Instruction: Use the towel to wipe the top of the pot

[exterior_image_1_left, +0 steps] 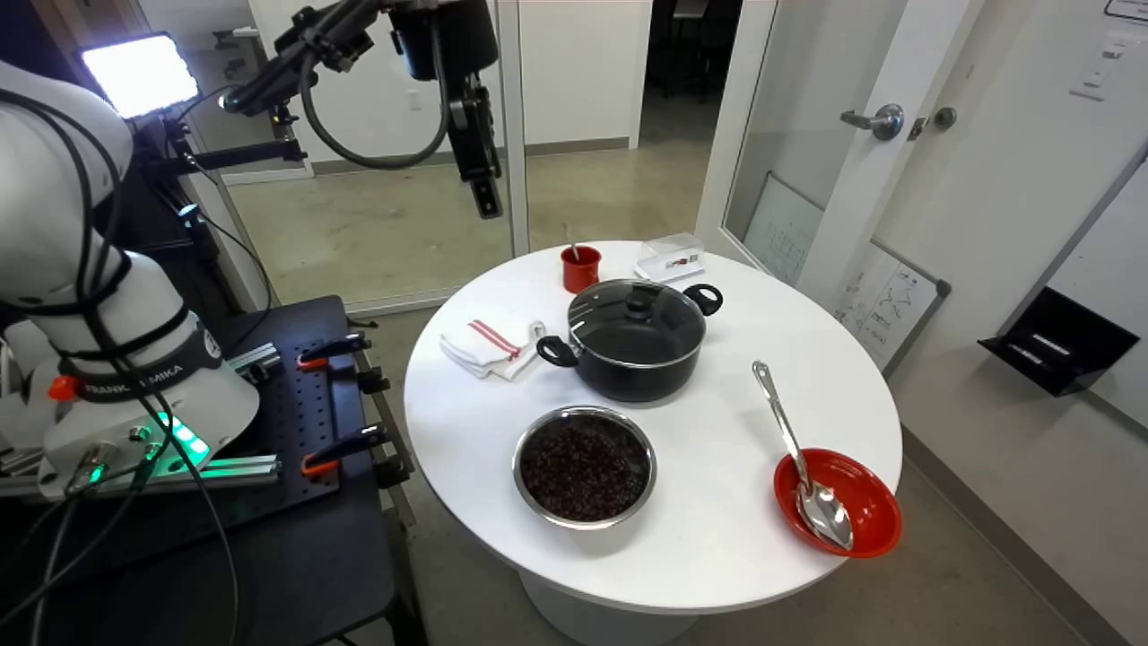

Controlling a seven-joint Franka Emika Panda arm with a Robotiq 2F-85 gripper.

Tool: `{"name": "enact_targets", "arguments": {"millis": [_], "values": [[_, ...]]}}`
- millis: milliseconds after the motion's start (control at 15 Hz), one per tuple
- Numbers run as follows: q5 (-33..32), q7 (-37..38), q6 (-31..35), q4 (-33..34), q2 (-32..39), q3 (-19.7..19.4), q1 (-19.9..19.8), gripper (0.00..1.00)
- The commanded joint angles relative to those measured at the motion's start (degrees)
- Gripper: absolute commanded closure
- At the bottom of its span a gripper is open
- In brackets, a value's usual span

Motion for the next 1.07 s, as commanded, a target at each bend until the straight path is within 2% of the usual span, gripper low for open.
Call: {"name": "enact_targets", "arguments": {"millis": [0, 200, 333, 400, 667, 1000], "values": [[2.4, 5.2, -9.4, 3.3, 5.3, 5.8, 3.8, 0.00], [4.8, 11.2, -13.9, 5.8, 12.1, 12.2, 9.0, 0.00], [6.3, 13.2, -11.9, 6.8, 16.2, 14.6, 12.3, 0.00], [5.4, 14.7, -8.4, 6.3, 17.8, 16.1, 13.2, 0.00], [4.2, 14.6, 5.1, 5.2, 25.3, 16.7, 15.3, 0.00], [11.8, 8.1, 17.3, 6.2, 35.7, 13.7, 15.8, 0.00]]}}
